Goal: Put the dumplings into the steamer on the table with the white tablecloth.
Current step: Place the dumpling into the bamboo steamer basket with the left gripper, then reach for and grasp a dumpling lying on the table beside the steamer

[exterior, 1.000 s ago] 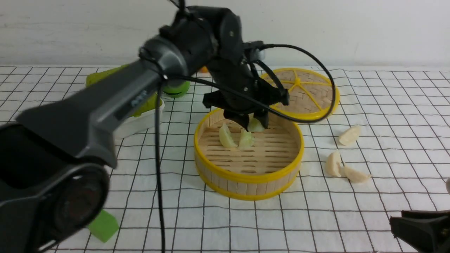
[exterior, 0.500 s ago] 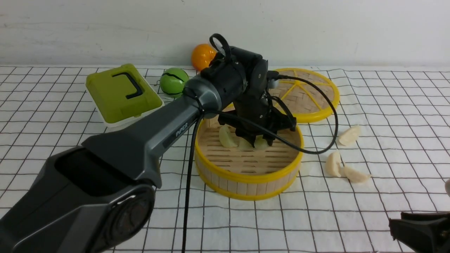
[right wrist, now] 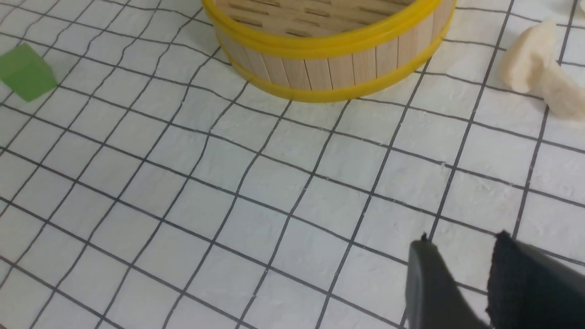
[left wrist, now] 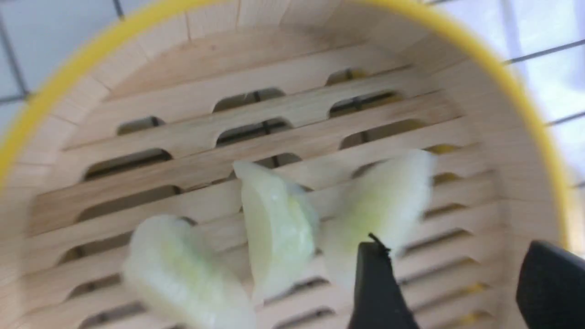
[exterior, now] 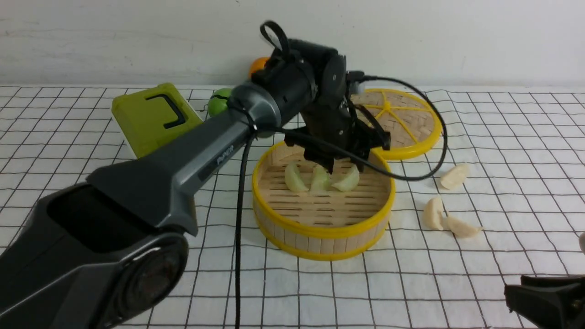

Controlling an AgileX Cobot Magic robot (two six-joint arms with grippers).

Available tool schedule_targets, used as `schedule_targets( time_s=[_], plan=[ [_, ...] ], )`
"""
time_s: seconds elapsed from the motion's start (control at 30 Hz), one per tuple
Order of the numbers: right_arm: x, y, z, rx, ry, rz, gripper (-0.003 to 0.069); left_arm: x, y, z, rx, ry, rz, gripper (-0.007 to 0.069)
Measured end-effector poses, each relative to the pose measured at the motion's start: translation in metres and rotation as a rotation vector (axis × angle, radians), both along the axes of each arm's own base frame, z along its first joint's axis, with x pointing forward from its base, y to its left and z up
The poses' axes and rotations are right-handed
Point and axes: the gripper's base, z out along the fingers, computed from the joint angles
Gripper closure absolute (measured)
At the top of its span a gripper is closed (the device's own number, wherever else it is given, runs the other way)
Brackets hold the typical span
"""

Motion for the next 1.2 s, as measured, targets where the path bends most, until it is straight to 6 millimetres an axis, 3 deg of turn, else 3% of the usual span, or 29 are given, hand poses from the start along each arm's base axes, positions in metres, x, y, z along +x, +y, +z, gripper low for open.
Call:
schedule_targets(
  time_s=[0.03, 0.07, 0.1, 0.13, 0.23, 0.27, 0.3, 0.33, 0.37, 0.47, 0.5, 0.53, 0.67, 0.7, 0.77, 0.8, 0.93, 0.97, 1.0, 1.07, 1.2],
  plan=[
    [0.0, 0.0, 0.0, 0.004, 0.001, -0.001, 0.0457, -0.005, 0.004, 0.017, 0.003, -0.021, -0.009, 0.0255],
    [0.0, 0.0, 0.0, 0.005, 0.002, -0.001, 0.0457, -0.006, 0.005, 0.021, 0.0, -0.028, -0.012, 0.0255],
    [0.0, 0.0, 0.0, 0.007, 0.004, 0.0, 0.0456, -0.016, 0.014, 0.049, 0.018, -0.069, -0.025, 0.0311],
    [0.0, 0.001, 0.0, 0.008, 0.006, 0.002, 0.0456, -0.019, 0.018, 0.057, 0.031, -0.075, -0.029, 0.0328],
    [-0.003, 0.005, -0.008, 0.014, 0.114, 0.048, 0.0456, -0.053, 0.051, 0.137, 0.072, -0.229, -0.027, 0.0508],
    [-0.003, 0.005, -0.007, 0.016, 0.114, 0.046, 0.0456, -0.054, 0.054, 0.141, 0.078, -0.242, -0.024, 0.0529],
    [0.0, 0.007, -0.012, 0.007, 0.193, 0.067, 0.0456, -0.072, 0.07, 0.174, 0.076, -0.321, -0.006, 0.0605],
    [0.001, 0.007, -0.014, 0.0, 0.212, 0.073, 0.0456, -0.074, 0.072, 0.177, 0.072, -0.328, -0.004, 0.0605],
    [0.007, 0.008, -0.016, -0.013, 0.273, 0.073, 0.0456, -0.093, 0.089, 0.205, 0.069, -0.389, 0.014, 0.0637],
    [0.032, 0.009, -0.013, -0.031, 0.356, 0.035, 0.0453, -0.132, 0.119, 0.233, 0.068, -0.433, 0.031, 0.0637],
    [0.034, 0.01, -0.01, -0.032, 0.351, 0.033, 0.0453, -0.135, 0.121, 0.237, 0.062, -0.443, 0.033, 0.0637],
    [0.052, 0.01, -0.008, -0.062, 0.37, 0.02, 0.0444, -0.158, 0.137, 0.241, 0.074, -0.433, 0.033, 0.0637],
    [0.093, 0.012, 0.002, -0.144, 0.367, 0.021, 0.0404, -0.2, 0.166, 0.212, 0.142, -0.329, 0.019, 0.0637],
    [0.096, 0.012, 0.0, -0.153, 0.374, 0.022, 0.0398, -0.2, 0.167, 0.203, 0.157, -0.307, 0.016, 0.0637],
    [0.122, 0.014, 0.0, -0.188, 0.388, 0.012, 0.0363, -0.225, 0.184, 0.168, 0.172, -0.242, 0.031, 0.0637],
    [0.123, 0.014, 0.001, -0.185, 0.383, 0.01, 0.036, -0.228, 0.186, 0.17, 0.164, -0.249, 0.036, 0.0637],
    [0.171, 0.018, -0.006, -0.195, 0.381, -0.047, 0.0312, -0.267, 0.216, 0.103, 0.191, -0.178, 0.101, 0.0637],
    [0.172, 0.018, -0.005, -0.191, 0.374, -0.052, 0.0312, -0.269, 0.218, 0.105, 0.187, -0.185, 0.107, 0.0637],
    [0.189, 0.02, -0.011, -0.185, 0.366, -0.082, 0.0307, -0.28, 0.228, 0.088, 0.208, -0.169, 0.137, 0.0637],
    [0.204, 0.021, -0.015, -0.19, 0.357, -0.095, 0.0305, -0.292, 0.24, 0.071, 0.238, -0.155, 0.167, 0.0637],
    [0.23, 0.021, -0.03, -0.264, 0.374, -0.079, 0.0305, -0.313, 0.255, 0.054, 0.244, -0.15, 0.187, 0.0637]
  ],
)
